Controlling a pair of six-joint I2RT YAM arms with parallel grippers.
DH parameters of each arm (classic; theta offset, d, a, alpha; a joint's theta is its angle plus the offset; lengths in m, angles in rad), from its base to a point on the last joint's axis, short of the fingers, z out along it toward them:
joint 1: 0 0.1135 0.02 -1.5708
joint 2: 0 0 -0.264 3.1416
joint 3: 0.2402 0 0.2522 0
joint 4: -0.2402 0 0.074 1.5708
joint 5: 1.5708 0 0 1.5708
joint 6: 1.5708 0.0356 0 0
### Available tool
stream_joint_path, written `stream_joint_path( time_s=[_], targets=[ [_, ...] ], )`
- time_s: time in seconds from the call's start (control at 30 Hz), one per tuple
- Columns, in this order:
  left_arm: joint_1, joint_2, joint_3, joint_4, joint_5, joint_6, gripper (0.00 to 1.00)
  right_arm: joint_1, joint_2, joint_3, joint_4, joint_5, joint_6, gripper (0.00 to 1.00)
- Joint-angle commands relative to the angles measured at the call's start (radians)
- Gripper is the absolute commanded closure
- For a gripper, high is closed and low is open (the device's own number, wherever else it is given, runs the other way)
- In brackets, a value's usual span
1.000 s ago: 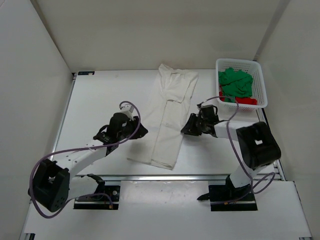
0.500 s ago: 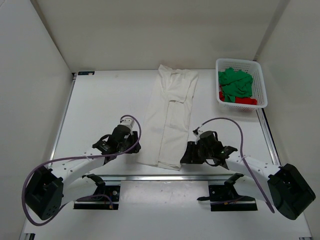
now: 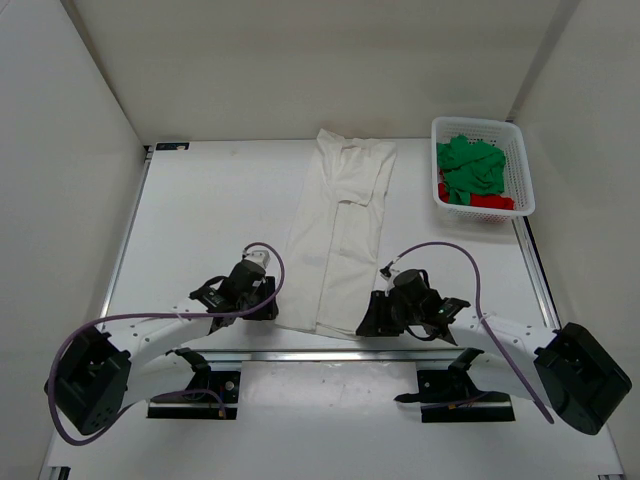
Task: Fold and stack the t-shirts
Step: Grab the bottom of the folded rectangular tshirt with both arms
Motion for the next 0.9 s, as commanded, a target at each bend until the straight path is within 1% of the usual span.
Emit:
stream_joint_path(
  time_s=[0.0, 0.03, 0.07, 0.17, 0.2, 0.27, 0.3, 0.37, 0.43, 0.53, 0.6, 0.63, 0.7, 0.73, 0.77, 0.8, 0.83, 0.87],
  targets=[
    [0.005, 0.02, -0.016, 0.01, 0.045, -0.005, 0.46, 0.012, 0.025, 0.017, 0.017, 0.002, 0.002, 0.7],
    [-0.004, 0.025, -0.018, 0.016, 0.06, -0.007, 0.5, 0.014, 0.028, 0.02, 0.019, 0.002, 0.003, 0.71],
    [-0.008, 0.027, -0.018, 0.02, 0.066, -0.008, 0.51, 0.012, 0.03, 0.016, 0.028, -0.004, 0.005, 0.74],
    [-0.016, 0.03, -0.027, 0.025, 0.08, -0.008, 0.63, 0.012, 0.047, 0.011, 0.037, -0.022, -0.003, 0.81],
    [-0.021, 0.03, -0.029, 0.032, 0.08, -0.01, 0.69, 0.014, 0.059, 0.011, 0.071, -0.03, -0.001, 0.88],
    [-0.022, 0.025, -0.033, 0.026, 0.086, -0.007, 0.82, 0.018, 0.052, 0.02, 0.062, -0.015, -0.004, 0.95],
    [-0.025, 0.013, -0.036, 0.017, 0.085, -0.013, 0.85, 0.026, 0.047, 0.023, 0.054, -0.004, -0.004, 0.99],
    [-0.047, 0.002, -0.035, -0.009, 0.083, -0.02, 0.98, 0.041, 0.012, 0.022, 0.022, 0.022, -0.003, 0.99],
    [-0.067, -0.059, -0.056, -0.038, 0.082, -0.042, 1.0, 0.083, -0.004, 0.009, 0.01, 0.028, 0.023, 1.0],
    [-0.045, -0.139, -0.105, -0.092, 0.174, -0.092, 1.0, 0.153, -0.028, 0.025, -0.072, 0.027, 0.043, 1.0],
    [-0.05, -0.238, -0.095, -0.182, 0.207, -0.114, 1.0, 0.233, -0.062, 0.069, -0.163, 0.072, 0.051, 1.0],
    [-0.044, -0.254, -0.07, -0.22, 0.217, -0.118, 1.0, 0.236, -0.076, 0.097, -0.177, 0.08, 0.039, 1.0],
    [0.025, -0.274, -0.001, -0.253, 0.243, -0.079, 1.0, 0.175, -0.088, 0.144, -0.24, 0.079, -0.01, 1.0],
    [0.047, -0.248, 0.06, -0.242, 0.261, -0.065, 1.0, 0.105, -0.096, 0.164, -0.239, 0.07, -0.05, 1.0],
    [0.07, -0.222, 0.11, -0.222, 0.254, -0.048, 1.0, 0.063, -0.091, 0.173, -0.216, 0.045, -0.073, 1.0],
    [0.061, -0.17, 0.173, -0.175, 0.231, -0.042, 1.0, -0.037, -0.067, 0.196, -0.199, -0.011, -0.119, 1.0],
    [0.056, -0.11, 0.194, -0.121, 0.171, -0.037, 1.0, -0.12, -0.048, 0.234, -0.195, -0.03, -0.168, 1.0],
    [0.053, -0.081, 0.242, -0.09, 0.166, -0.036, 1.0, -0.147, -0.007, 0.256, -0.184, -0.026, -0.194, 1.0]
  ],
)
